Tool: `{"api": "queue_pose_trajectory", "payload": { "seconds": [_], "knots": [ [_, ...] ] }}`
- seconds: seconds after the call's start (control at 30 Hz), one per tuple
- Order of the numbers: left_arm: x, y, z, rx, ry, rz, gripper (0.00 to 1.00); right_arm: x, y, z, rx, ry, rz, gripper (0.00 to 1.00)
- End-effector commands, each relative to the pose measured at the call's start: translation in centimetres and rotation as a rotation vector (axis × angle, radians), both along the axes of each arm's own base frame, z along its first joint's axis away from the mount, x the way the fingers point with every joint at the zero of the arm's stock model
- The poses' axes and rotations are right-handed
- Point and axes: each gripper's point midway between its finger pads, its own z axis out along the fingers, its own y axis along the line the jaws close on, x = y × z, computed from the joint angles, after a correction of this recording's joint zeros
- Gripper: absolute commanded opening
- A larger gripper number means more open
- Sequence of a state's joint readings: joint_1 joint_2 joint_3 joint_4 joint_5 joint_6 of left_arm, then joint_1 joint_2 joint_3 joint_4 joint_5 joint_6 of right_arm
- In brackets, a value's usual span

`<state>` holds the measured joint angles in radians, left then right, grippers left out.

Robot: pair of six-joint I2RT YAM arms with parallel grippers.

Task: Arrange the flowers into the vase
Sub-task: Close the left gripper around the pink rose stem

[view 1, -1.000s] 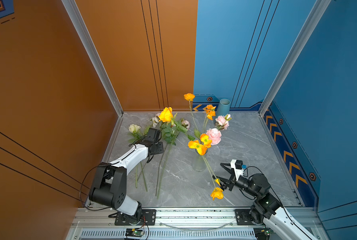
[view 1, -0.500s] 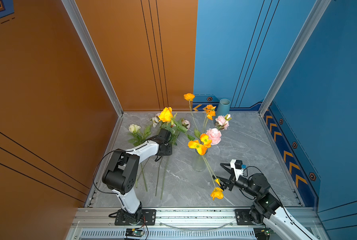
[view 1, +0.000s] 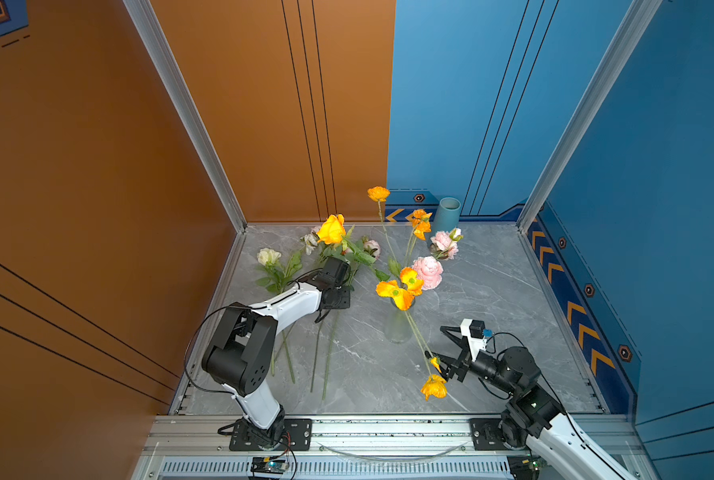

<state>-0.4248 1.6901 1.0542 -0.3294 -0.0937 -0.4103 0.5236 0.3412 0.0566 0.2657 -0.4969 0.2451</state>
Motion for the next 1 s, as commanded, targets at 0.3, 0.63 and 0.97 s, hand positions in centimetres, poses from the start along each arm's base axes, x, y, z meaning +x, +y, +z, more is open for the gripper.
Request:
{"api": "queue_pose_trajectory", "payload": {
  "seconds": [0.3,0.63,0.97],
  "knots": [
    [-0.2,-1.6,-3.2,-0.002,0.07,-0.024,0.3,0.0,0.0,0.9,0.017,-0.024,-0.001,1.0],
    [-0.7,-1.4,-4.0,0.003,0.091,-0.028,0.2,0.0,0.0,1.0,0.017,-0.026,-0.001,1.0],
    [-1.7,-0.5,2.6,-0.051,-0.081,-0.017,0.0,-0.1,0.0,1.0,0.018,-0.027,0.001,1.0]
  ]
}}
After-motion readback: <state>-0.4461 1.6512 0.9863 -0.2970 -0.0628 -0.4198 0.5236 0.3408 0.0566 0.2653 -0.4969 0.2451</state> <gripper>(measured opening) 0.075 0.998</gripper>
